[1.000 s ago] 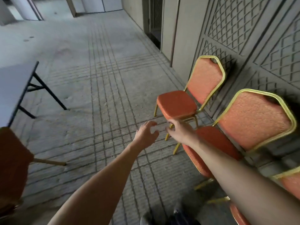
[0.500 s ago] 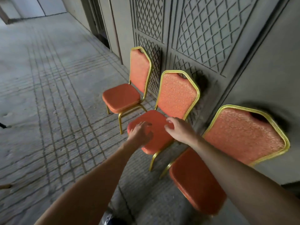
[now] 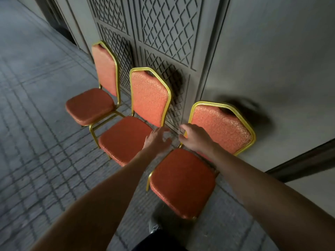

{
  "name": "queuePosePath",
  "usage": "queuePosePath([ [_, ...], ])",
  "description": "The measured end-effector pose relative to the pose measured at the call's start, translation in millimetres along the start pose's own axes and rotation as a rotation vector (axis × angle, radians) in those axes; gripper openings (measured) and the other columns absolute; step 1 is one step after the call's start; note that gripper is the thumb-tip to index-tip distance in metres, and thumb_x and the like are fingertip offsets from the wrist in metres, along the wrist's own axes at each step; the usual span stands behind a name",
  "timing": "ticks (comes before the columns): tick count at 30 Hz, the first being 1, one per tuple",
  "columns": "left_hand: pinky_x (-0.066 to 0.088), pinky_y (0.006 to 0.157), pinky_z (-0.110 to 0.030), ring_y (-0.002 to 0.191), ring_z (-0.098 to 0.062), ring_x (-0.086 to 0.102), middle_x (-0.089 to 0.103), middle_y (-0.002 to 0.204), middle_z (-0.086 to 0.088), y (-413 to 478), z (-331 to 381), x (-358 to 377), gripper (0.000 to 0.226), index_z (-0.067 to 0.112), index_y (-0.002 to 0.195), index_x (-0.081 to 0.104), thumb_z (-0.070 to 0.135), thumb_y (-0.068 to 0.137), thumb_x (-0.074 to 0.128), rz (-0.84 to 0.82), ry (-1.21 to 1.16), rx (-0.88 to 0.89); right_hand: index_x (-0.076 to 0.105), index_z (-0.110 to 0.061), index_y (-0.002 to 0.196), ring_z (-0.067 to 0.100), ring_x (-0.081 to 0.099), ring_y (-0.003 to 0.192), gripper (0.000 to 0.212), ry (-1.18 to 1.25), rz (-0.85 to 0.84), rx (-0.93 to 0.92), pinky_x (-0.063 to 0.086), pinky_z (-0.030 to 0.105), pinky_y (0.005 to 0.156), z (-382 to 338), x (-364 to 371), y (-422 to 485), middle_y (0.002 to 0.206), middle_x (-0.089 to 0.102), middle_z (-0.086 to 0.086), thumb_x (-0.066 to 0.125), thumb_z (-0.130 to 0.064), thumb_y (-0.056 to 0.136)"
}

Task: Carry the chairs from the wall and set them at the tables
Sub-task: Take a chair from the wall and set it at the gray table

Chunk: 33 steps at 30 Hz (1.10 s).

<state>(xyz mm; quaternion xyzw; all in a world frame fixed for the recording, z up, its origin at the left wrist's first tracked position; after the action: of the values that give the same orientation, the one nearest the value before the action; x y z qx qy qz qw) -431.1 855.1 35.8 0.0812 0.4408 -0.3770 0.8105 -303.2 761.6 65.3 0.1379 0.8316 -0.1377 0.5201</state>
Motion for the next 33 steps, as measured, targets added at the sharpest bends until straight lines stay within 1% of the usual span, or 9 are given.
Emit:
queuePosePath([
  [4, 0.039, 0.104, -0.038, 0.125, -0.023, 0.052, 0.051, 0.141, 0.002, 30, 45, 38, 0.042, 0.031, 0.134, 0.050, 0.036, 0.092, 0.056, -0.038, -0.020, 0.045, 0.054, -0.013, 0.136, 0.029, 0.056, 0.121, 0.050, -0.023, 0.026, 0.064, 0.046, 0.042, 0.098, 54, -19, 0, 0.134, 0.060, 0.008, 0.056, -0.036, 0.092],
  [7, 0.038, 0.108, -0.040, 0.128, -0.023, 0.050, 0.048, 0.144, 0.003, 47, 75, 58, 0.043, 0.031, 0.134, 0.050, 0.036, 0.092, 0.057, -0.048, -0.030, 0.056, 0.056, -0.015, 0.134, 0.028, 0.057, 0.119, 0.048, -0.021, 0.023, 0.087, 0.047, 0.043, 0.097, 93, -34, 1, 0.132, 0.061, 0.006, 0.054, -0.038, 0.092],
  [10, 0.037, 0.109, -0.043, 0.132, -0.022, 0.046, 0.048, 0.145, 0.002, 64, 104, 75, 0.044, 0.029, 0.136, 0.050, 0.033, 0.093, 0.057, -0.024, -0.020, 0.053, 0.057, -0.015, 0.132, 0.027, 0.058, 0.118, 0.047, -0.029, 0.026, 0.053, 0.048, 0.043, 0.096, 132, -50, 9, 0.130, 0.063, 0.005, 0.055, -0.038, 0.092],
  [15, 0.041, 0.104, -0.044, 0.126, -0.022, 0.051, 0.055, 0.137, 0.003, 88, 136, 120, 0.039, 0.029, 0.129, 0.053, 0.036, 0.090, 0.058, 0.064, -0.042, -0.029, 0.059, -0.017, 0.130, 0.026, 0.058, 0.120, 0.044, -0.030, -0.002, -0.022, 0.045, 0.041, 0.100, 197, -64, 34, 0.129, 0.064, 0.005, 0.058, -0.036, 0.090],
  [18, 0.039, 0.104, -0.046, 0.127, -0.023, 0.049, 0.053, 0.138, 0.000, 95, 159, 153, 0.041, 0.026, 0.130, 0.053, 0.036, 0.091, 0.060, 0.113, -0.081, -0.136, 0.060, -0.016, 0.129, 0.025, 0.053, 0.124, 0.042, -0.093, -0.104, -0.129, 0.039, 0.035, 0.105, 233, -75, 44, 0.131, 0.063, 0.004, 0.060, -0.031, 0.090],
  [22, 0.039, 0.104, -0.047, 0.128, -0.023, 0.048, 0.052, 0.138, -0.001, 96, 195, 191, 0.043, 0.026, 0.131, 0.053, 0.037, 0.090, 0.060, 0.153, -0.107, -0.211, 0.062, -0.023, 0.128, 0.026, 0.059, 0.118, 0.040, -0.126, -0.164, -0.198, 0.048, 0.033, 0.097, 278, -98, 46, 0.129, 0.064, 0.006, 0.061, -0.028, 0.088],
  [26, 0.038, 0.104, -0.044, 0.127, -0.022, 0.048, 0.053, 0.136, 0.000, 101, 232, 202, 0.042, 0.025, 0.131, 0.053, 0.036, 0.091, 0.059, 0.233, -0.119, -0.235, 0.061, -0.018, 0.132, 0.025, 0.059, 0.116, 0.039, -0.192, -0.205, -0.304, 0.045, 0.033, 0.098, 301, -119, 47, 0.130, 0.063, 0.006, 0.059, -0.017, 0.093],
  [30, 0.041, 0.101, -0.045, 0.124, -0.023, 0.050, 0.055, 0.132, 0.002, 112, 251, 217, 0.042, 0.026, 0.129, 0.052, 0.040, 0.090, 0.060, 0.272, -0.132, -0.269, 0.061, -0.024, 0.130, 0.023, 0.065, 0.104, 0.036, -0.088, -0.244, -0.277, 0.055, 0.036, 0.090, 315, -125, 60, 0.123, 0.066, 0.005, 0.055, -0.011, 0.096],
  [33, 0.042, 0.100, -0.046, 0.122, -0.022, 0.051, 0.054, 0.131, 0.003, 128, 263, 235, 0.043, 0.028, 0.128, 0.050, 0.044, 0.089, 0.060, 0.264, -0.154, -0.286, 0.061, -0.022, 0.130, 0.023, 0.065, 0.100, 0.039, -0.082, -0.246, -0.299, 0.056, 0.038, 0.087, 324, -131, 69, 0.122, 0.065, 0.008, 0.053, -0.008, 0.096],
])
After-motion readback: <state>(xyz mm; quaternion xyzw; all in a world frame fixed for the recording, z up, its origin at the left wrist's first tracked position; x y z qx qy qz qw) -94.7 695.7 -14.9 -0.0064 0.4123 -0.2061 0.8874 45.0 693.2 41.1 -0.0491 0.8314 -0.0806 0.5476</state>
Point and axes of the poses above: each hand's wrist, its own y-axis towards the middle knuckle, its own x-axis out of the palm, z = x × y, the point moved 6 cm from there along y, towards the middle knuckle
